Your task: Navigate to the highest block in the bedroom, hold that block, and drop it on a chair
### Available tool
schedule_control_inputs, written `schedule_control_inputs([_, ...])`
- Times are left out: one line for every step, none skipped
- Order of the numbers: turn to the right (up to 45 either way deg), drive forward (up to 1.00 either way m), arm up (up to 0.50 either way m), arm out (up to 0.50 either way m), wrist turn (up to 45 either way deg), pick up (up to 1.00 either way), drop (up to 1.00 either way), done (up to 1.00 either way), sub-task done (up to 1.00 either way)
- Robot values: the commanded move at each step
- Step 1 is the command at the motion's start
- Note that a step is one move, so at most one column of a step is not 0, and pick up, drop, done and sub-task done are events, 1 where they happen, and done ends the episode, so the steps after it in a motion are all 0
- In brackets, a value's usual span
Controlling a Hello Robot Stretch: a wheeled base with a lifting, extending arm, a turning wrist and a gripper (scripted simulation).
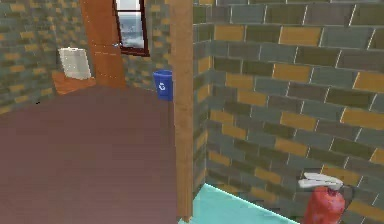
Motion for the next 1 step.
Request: schedule_control_inputs([-6.0, 0.0, 0.0, 0.0, 0.0, 0.0, 0.0, 0.0, 0.0])
